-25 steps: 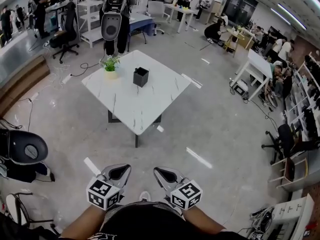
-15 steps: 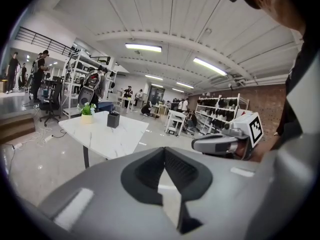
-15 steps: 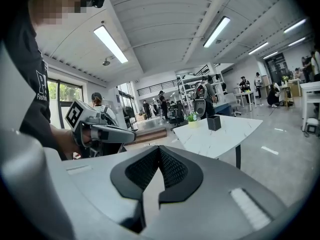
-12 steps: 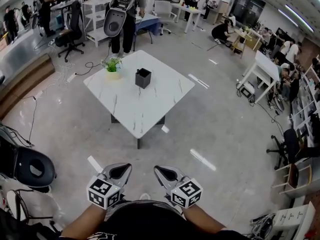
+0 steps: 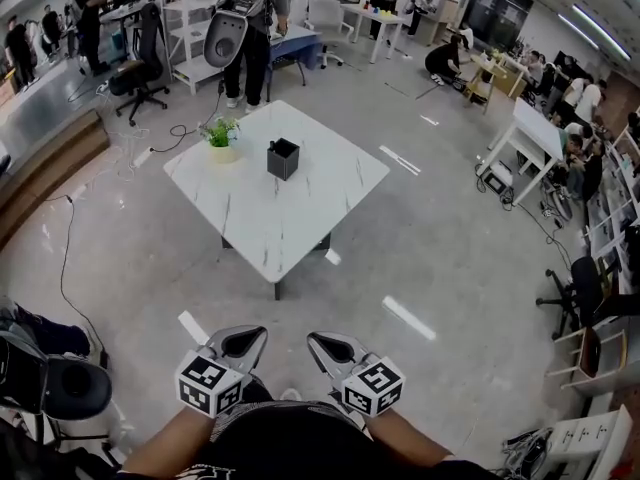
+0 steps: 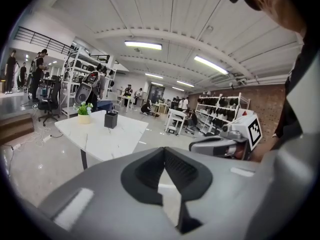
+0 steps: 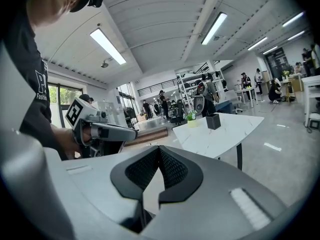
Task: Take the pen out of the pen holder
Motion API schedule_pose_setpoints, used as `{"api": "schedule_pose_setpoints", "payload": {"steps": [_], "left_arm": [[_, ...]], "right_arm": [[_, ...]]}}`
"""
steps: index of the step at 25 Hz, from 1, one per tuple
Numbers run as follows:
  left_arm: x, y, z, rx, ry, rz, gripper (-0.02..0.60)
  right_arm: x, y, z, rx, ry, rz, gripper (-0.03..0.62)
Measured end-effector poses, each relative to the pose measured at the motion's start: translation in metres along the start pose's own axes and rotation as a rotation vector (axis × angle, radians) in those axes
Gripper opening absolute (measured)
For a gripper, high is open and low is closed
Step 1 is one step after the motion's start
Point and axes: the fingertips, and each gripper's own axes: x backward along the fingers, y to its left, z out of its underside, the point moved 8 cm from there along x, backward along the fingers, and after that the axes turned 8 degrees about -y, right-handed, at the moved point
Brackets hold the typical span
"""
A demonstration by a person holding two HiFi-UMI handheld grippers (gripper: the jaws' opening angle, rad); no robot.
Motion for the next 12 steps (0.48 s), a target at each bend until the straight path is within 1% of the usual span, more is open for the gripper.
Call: {"api": "schedule_pose_setpoints", "payload": {"steps": [8,12], "left_arm": [[-0.009,0.009,0.005,0.013,0.022,-0.002,0.057],[-0.018,0.017,0.001,0.018,0.019,0.002,0.057]], "right_arm": [[-0.006,-0.009,0.007,-0.014,0.025,-0.004,0.000],[-0.012,-0.017,0.003,-0.011,0.024,0.009,0.000]]}}
